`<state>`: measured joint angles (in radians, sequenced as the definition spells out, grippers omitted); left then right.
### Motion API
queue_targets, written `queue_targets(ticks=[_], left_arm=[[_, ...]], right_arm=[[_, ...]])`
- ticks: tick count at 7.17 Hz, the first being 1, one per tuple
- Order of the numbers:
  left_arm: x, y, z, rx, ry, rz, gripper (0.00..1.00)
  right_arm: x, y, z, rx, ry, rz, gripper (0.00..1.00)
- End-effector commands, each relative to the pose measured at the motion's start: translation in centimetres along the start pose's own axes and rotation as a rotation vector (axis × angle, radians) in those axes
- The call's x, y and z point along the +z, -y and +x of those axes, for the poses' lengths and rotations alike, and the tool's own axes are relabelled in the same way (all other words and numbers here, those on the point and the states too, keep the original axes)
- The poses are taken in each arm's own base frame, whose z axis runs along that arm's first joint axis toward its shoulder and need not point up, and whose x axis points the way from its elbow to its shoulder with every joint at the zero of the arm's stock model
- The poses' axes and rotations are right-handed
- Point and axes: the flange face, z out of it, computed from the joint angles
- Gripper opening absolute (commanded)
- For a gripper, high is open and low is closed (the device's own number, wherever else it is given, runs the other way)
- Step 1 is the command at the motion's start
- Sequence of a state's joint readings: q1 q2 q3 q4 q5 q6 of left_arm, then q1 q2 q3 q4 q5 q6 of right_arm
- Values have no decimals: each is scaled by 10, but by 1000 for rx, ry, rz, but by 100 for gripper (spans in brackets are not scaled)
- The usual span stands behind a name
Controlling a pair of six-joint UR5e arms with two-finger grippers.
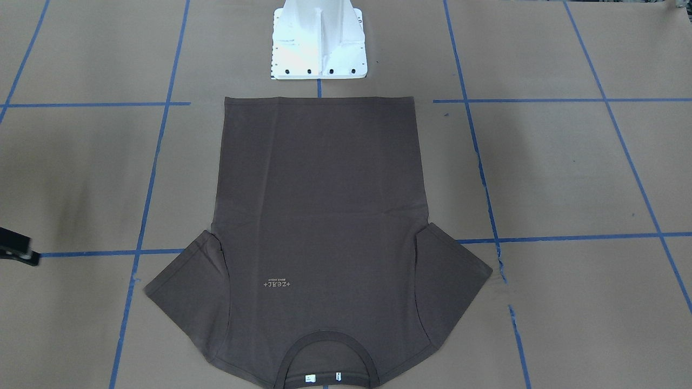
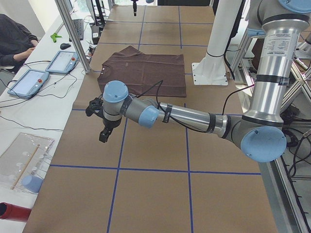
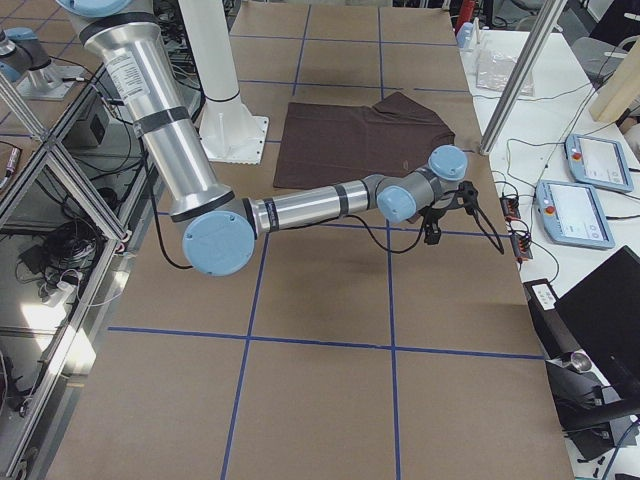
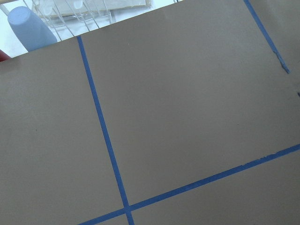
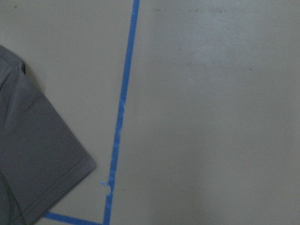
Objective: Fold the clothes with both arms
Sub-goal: 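Move the right gripper down to the sleeve nearest it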
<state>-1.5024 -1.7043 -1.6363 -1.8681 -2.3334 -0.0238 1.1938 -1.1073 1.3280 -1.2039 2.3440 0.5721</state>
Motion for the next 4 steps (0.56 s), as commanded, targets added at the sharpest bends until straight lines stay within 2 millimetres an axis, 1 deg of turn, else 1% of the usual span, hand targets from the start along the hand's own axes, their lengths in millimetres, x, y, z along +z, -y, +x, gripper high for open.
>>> queue_targets(ticks=[1,2,4], left_arm=[[3,1,1,-2,-3,23,100],[2,3,2,-6,-3,25,100],[3,4,2,-13,-4,25,100]], right_arm=[[74,22,-118,35,-80,27,100],[94,22,-136,35,-89,6,100],[108,21,-137,33,-102,1,100]])
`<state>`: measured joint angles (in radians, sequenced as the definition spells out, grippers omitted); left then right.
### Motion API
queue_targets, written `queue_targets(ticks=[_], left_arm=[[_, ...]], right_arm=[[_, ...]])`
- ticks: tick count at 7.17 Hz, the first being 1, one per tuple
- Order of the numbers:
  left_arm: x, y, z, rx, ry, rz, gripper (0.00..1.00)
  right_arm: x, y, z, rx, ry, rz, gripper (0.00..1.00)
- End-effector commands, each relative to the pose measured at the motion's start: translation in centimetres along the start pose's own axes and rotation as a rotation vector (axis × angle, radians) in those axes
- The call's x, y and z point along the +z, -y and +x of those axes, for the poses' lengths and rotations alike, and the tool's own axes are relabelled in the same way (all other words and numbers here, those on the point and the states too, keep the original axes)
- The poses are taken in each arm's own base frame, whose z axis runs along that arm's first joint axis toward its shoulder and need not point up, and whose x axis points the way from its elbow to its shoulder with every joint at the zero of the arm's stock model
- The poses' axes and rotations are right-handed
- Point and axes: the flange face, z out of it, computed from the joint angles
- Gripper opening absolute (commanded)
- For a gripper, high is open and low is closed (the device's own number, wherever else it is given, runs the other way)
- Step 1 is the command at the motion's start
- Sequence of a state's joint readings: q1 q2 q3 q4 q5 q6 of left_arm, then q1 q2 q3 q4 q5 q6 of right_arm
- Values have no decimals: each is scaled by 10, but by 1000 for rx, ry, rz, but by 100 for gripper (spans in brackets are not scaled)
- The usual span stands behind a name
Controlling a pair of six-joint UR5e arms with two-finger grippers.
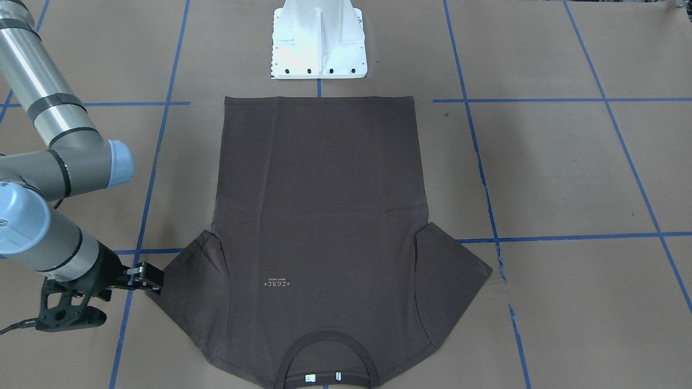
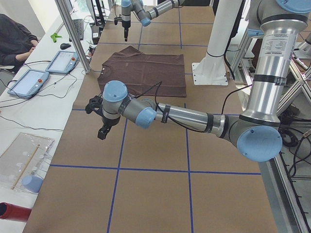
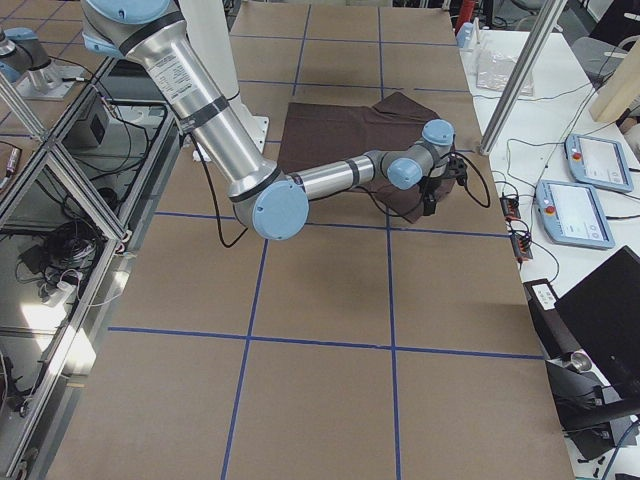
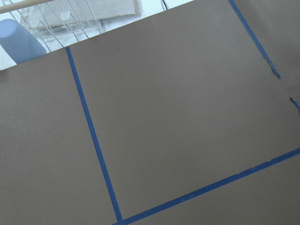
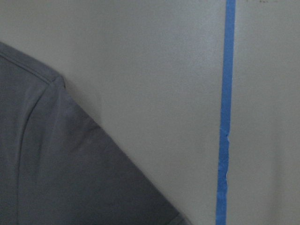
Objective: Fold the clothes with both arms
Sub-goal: 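Move the right gripper down to the sleeve nearest it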
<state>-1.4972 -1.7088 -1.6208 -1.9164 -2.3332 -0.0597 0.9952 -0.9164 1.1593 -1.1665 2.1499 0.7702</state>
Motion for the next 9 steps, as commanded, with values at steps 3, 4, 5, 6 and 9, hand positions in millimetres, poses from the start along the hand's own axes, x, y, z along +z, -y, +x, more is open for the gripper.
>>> queue_targets(ticks=[3,4,5,6,9], left_arm=[[0,1,0,-10,0,1,100],[0,1,0,-10,0,1,100],[0,2,1,-8,0,2,100],[0,2,1,-8,0,2,100],[0,2,1,-8,-2,2,100]], right_arm=[[41,-7,0,3,-10,-26,100],[45,-11,-4,1,-10,-33,99],[51,-14,-4,1,-15,-43,98],[55,-16,-3,2,-18,-51,97],[59,-18,3,8,-24,-58,70]])
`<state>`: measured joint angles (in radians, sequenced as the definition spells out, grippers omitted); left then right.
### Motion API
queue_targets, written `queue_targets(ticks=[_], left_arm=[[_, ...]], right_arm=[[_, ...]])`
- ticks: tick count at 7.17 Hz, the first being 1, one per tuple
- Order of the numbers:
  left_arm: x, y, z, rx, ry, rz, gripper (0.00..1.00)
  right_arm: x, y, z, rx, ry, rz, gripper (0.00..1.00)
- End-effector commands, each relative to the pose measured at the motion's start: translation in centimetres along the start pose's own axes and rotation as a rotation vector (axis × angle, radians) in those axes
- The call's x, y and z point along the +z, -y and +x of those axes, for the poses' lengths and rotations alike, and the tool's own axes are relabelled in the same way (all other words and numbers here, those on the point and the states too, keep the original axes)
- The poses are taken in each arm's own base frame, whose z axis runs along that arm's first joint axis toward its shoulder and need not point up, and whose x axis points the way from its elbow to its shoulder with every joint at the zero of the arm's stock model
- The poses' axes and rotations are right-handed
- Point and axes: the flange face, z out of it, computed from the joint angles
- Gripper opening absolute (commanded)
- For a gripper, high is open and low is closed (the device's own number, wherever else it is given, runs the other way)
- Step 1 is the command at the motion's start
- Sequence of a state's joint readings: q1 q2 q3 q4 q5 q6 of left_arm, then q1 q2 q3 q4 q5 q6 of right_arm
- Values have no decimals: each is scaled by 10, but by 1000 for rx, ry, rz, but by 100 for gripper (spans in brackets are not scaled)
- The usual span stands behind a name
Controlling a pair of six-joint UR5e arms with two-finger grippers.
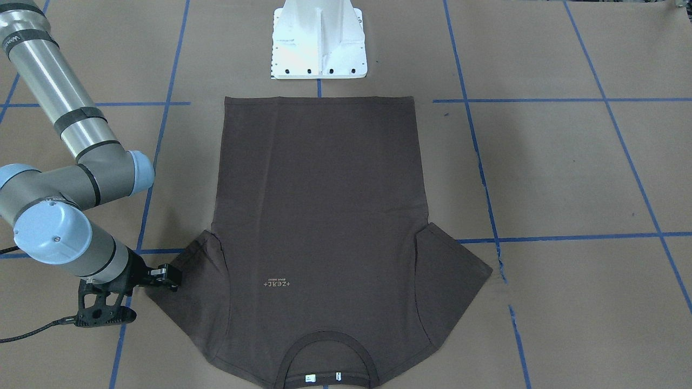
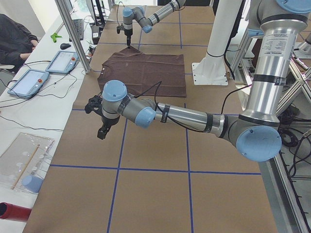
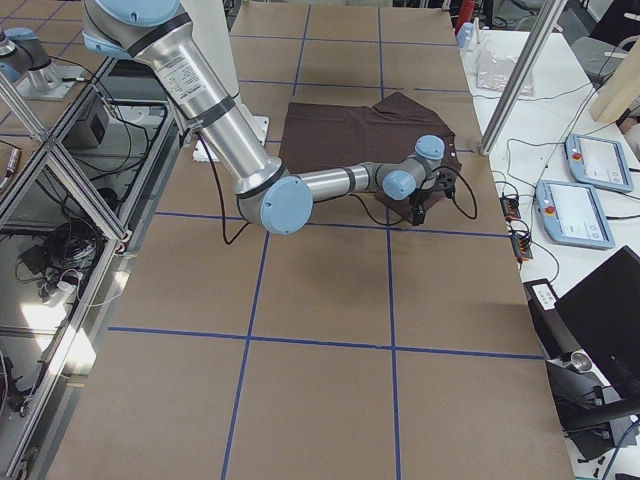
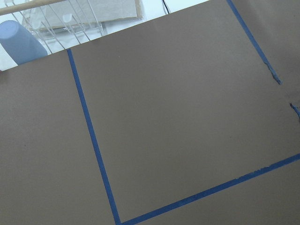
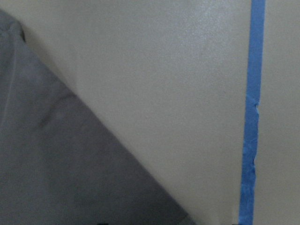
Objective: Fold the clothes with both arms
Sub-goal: 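Move the right gripper down to the sleeve nearest it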
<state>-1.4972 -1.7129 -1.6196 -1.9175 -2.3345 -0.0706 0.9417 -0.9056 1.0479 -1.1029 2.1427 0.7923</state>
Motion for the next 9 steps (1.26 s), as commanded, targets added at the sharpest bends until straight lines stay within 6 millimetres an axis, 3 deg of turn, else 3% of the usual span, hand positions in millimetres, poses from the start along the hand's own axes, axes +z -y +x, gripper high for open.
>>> queue_targets(ticks=[1,3,4,6,9], left_arm=[[0,0,0,2,0,2,100],[-1,4,1,5,0,4,100],[0,4,0,3,1,3,100],[-1,5,1,4,1,4,100],[4,13,-3,0,1,0,100]], right_arm=[[2,0,2,2,-1,-4,52],[2,0,2,0,0,-5,15],[2,0,2,-3,0,-5,5],[-5,2,-8,-18,14,5,0],[-52,15,-63,-71,82,74,0]])
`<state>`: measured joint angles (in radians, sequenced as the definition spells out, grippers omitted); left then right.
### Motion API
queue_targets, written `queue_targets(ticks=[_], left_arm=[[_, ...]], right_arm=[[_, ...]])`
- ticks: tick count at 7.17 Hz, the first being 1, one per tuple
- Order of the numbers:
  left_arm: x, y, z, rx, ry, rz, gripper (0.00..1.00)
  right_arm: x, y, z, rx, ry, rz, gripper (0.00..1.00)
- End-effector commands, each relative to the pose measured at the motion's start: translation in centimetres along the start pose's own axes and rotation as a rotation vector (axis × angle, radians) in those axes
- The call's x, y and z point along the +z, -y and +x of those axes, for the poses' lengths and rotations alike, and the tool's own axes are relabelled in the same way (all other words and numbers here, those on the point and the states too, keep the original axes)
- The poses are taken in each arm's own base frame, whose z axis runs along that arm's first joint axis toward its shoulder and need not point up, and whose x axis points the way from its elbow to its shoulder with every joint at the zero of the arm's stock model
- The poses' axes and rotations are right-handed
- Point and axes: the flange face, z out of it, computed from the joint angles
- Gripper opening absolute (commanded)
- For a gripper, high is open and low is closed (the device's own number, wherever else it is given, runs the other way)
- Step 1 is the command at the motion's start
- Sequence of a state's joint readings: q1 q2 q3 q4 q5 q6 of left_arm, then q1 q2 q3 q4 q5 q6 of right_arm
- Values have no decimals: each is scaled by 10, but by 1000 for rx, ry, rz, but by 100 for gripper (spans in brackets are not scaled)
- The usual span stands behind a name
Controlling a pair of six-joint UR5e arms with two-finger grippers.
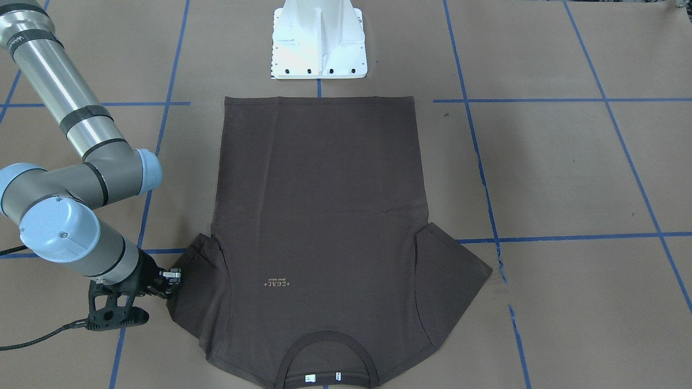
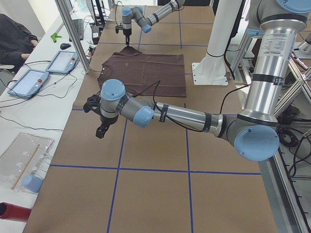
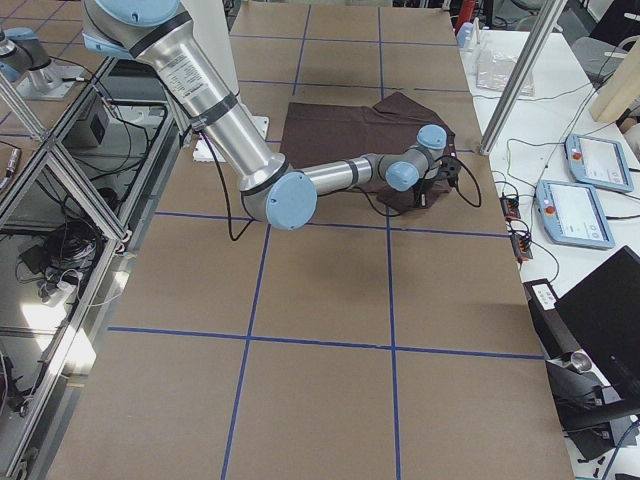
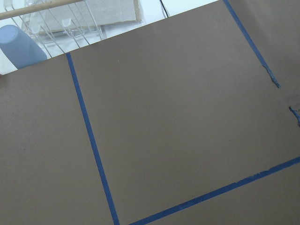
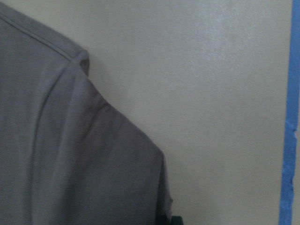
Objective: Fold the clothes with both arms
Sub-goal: 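Grasp the sleeve with the right gripper and fold it inward over the chest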
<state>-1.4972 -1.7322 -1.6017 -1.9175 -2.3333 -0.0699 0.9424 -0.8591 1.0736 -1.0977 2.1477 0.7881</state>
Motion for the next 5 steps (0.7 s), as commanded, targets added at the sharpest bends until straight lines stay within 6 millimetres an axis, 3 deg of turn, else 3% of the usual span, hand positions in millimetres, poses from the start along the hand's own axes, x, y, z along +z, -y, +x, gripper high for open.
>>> queue_targets(ticks=[1,2,5], left_arm=[[1,6,-1,0,-3,1,100],[-1,7,0,5,-3,6,100],[-6,11,6,26,-6,29,100]], right_arm=[[-41,6,-46,-53,60,64,0],[-55,11,-68,-72,79,84,0],[-59,6,-158,-83,97,139,0]])
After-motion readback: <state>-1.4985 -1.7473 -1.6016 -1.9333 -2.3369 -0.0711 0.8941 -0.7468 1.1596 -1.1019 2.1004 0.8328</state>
